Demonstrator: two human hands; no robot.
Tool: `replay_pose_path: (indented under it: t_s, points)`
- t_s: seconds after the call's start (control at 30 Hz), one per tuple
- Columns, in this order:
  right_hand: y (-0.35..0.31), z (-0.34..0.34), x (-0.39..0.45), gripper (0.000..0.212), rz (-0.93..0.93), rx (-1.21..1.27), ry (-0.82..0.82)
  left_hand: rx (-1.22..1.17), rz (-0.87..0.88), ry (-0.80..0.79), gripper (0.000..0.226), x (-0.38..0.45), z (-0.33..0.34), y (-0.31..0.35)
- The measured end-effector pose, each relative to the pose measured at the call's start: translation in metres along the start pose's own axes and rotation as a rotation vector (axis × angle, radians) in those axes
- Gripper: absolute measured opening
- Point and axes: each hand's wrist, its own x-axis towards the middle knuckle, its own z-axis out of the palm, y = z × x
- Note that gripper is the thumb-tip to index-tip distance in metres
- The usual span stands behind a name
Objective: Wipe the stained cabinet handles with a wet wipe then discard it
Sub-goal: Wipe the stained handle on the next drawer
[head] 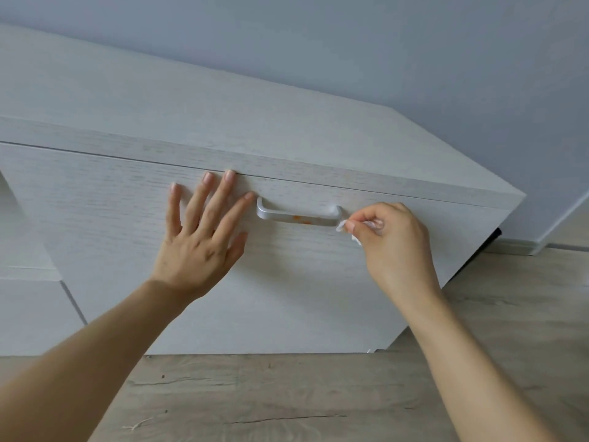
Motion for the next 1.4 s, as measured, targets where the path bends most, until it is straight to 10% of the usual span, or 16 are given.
replay_pose_path:
  t_s: [0.4,1.4]
  points:
    - [-0.001,0.046,-0.009,0.008,0.018,0.483,0.418,-0.087,-0.139,0.160,0.049,0.002,0.021,0.010]
    - [0.002,0.073,-0.028,0.012,0.028,0.757,0.525,-0.037,-0.202,0.324,0.044,0.005,0.041,0.024]
